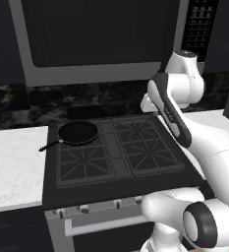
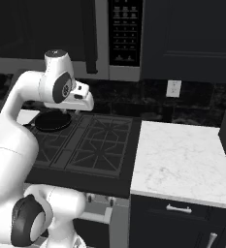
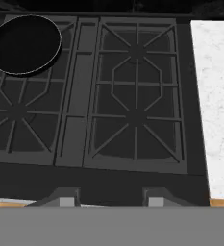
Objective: Turn off the rear left burner of the stove.
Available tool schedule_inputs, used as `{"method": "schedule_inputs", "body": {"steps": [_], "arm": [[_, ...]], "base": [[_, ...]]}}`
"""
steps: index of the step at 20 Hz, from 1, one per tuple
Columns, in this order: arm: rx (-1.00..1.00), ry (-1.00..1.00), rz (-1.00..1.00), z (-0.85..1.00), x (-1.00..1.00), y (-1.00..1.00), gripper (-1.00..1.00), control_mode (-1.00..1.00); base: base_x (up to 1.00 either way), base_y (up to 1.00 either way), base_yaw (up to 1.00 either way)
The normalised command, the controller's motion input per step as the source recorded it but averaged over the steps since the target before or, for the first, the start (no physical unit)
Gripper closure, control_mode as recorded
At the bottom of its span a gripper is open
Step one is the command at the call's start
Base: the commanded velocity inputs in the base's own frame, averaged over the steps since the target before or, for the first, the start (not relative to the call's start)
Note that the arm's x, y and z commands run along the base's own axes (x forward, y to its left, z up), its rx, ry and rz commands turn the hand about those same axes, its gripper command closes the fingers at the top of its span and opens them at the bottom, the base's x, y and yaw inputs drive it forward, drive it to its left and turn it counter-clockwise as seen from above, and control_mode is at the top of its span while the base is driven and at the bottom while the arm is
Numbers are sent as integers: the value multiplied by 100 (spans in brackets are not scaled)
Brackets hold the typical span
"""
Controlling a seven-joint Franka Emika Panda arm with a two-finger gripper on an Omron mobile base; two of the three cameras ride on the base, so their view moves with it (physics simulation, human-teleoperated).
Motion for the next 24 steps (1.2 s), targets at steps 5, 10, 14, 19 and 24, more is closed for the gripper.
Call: {"method": "schedule_inputs", "body": {"steps": [5,10,14,19,24], "arm": [[-4,-1,6,-8,-49,52,-100,-100],[-24,-2,15,-50,-98,100,-100,-100],[-25,-2,18,-61,-100,100,-100,-100],[-25,0,21,-65,-84,100,-100,-100],[-23,0,18,-66,-39,100,-100,-100]], "base": [[0,0,0],[0,0,0],[0,0,0],[0,0,0],[0,0,0]]}}
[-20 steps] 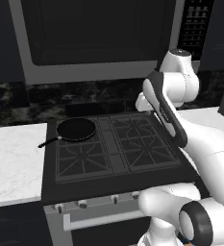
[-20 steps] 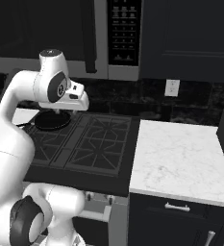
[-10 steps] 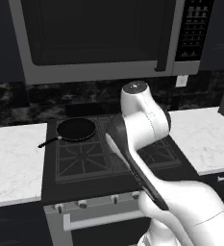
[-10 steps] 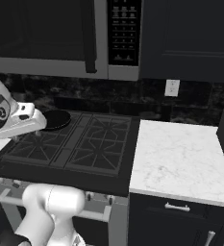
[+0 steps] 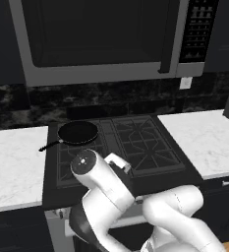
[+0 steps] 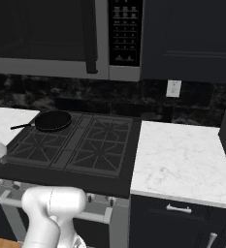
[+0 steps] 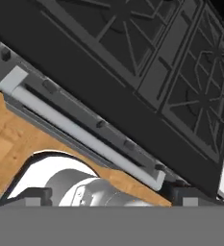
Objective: Turn off the rear left burner of the stove.
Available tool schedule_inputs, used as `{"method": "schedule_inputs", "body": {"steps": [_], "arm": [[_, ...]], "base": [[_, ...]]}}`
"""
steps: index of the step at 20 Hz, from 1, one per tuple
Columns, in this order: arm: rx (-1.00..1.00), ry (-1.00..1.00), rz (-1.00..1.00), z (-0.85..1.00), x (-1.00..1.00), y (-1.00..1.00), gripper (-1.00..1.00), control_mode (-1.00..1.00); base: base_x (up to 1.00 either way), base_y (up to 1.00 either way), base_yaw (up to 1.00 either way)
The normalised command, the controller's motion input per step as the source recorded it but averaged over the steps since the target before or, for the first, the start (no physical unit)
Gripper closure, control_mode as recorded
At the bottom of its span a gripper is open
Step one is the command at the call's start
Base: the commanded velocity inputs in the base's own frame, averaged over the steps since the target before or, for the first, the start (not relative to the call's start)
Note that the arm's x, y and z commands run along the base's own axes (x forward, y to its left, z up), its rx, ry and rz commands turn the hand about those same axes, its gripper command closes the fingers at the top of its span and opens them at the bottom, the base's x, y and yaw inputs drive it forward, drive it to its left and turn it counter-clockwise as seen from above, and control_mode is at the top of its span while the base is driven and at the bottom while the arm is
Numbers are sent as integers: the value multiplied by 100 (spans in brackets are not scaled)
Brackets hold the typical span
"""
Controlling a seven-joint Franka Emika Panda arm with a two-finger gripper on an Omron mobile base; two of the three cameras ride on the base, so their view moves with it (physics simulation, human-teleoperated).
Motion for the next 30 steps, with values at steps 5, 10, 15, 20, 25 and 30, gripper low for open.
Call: {"method": "schedule_inputs", "body": {"steps": [5,10,15,20,25,30], "arm": [[-25,0,14,-96,-36,91,-100,-100],[-37,-4,2,-98,-21,49,-100,-100],[-3,-13,0,-30,44,0,-100,-100],[-1,-8,0,-28,76,0,-100,-100],[0,-4,0,-33,54,3,-100,-100],[-1,-12,3,-57,1,21,-100,-100]], "base": [[0,0,0],[0,0,0],[0,0,0],[0,0,0],[0,0,0],[0,0,0]]}}
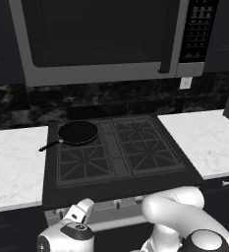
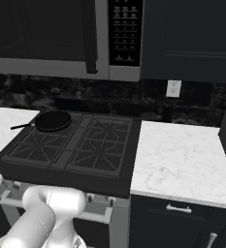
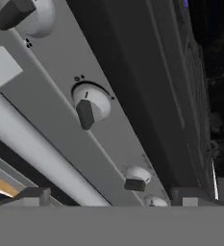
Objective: Turn off the rear left burner of the stove.
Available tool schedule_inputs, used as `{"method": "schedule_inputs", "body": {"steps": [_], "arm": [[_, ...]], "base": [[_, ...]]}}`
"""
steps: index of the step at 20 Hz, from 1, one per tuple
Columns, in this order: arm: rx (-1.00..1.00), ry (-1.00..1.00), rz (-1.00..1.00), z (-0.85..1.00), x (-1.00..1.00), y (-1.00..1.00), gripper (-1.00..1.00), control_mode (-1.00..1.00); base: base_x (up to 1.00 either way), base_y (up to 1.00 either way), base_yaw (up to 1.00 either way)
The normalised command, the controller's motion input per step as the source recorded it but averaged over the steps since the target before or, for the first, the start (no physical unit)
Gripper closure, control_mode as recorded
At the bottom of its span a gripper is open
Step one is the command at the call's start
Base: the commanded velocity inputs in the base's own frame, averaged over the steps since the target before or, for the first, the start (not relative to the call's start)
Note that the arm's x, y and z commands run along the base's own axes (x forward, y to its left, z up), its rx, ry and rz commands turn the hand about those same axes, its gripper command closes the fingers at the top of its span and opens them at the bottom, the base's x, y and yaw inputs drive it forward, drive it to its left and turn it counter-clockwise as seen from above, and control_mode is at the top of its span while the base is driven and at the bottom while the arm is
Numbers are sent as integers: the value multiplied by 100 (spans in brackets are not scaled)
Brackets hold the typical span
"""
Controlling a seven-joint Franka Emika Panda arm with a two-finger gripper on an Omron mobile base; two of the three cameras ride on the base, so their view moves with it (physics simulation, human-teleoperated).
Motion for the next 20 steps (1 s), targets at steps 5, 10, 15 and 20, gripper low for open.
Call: {"method": "schedule_inputs", "body": {"steps": [5,10,15,20], "arm": [[1,-27,6,-12,0,2,-100,-100],[10,-36,16,-2,0,-3,-100,-100],[8,-23,13,-3,8,-23,-100,-100],[1,-1,8,-1,24,-26,-100,-100]], "base": [[0,0,0],[0,0,0],[0,0,0],[0,0,0]]}}
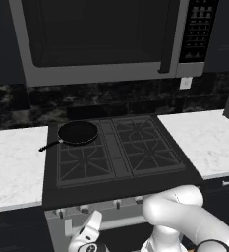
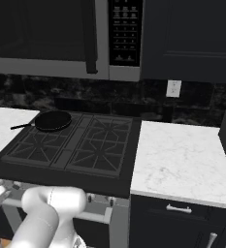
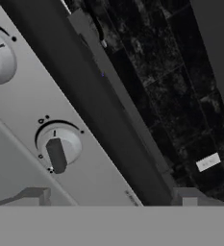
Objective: Turn off the rear left burner of the stove.
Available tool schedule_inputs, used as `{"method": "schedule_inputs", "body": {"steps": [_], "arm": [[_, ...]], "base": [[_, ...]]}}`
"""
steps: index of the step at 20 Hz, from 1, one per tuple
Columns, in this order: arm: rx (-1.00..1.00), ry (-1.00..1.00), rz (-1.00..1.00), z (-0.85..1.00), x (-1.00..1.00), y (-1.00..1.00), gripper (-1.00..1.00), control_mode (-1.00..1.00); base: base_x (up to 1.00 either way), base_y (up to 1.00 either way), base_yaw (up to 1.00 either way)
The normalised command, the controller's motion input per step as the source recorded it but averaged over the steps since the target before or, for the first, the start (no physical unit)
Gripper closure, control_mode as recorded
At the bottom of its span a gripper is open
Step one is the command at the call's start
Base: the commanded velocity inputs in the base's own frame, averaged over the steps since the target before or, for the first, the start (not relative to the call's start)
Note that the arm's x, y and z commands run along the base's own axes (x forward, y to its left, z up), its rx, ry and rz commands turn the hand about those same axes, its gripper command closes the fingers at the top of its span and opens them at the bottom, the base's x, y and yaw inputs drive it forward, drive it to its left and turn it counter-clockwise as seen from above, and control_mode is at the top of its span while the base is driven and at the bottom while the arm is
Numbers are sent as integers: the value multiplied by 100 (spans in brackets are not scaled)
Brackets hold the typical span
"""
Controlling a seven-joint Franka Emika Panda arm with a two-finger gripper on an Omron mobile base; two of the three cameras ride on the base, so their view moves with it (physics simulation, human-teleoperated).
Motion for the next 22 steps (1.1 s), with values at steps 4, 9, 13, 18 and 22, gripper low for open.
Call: {"method": "schedule_inputs", "body": {"steps": [4,9,13,18,22], "arm": [[0,-6,12,-5,6,-14,-100,-100],[5,-10,17,-29,0,0,-100,-100],[15,-5,15,-2,5,0,-100,-100],[1,0,15,-1,10,10,-100,-100],[0,0,6,0,8,9,-100,-100]], "base": [[0,0,0],[0,0,0],[0,0,0],[0,0,0],[0,0,0]]}}
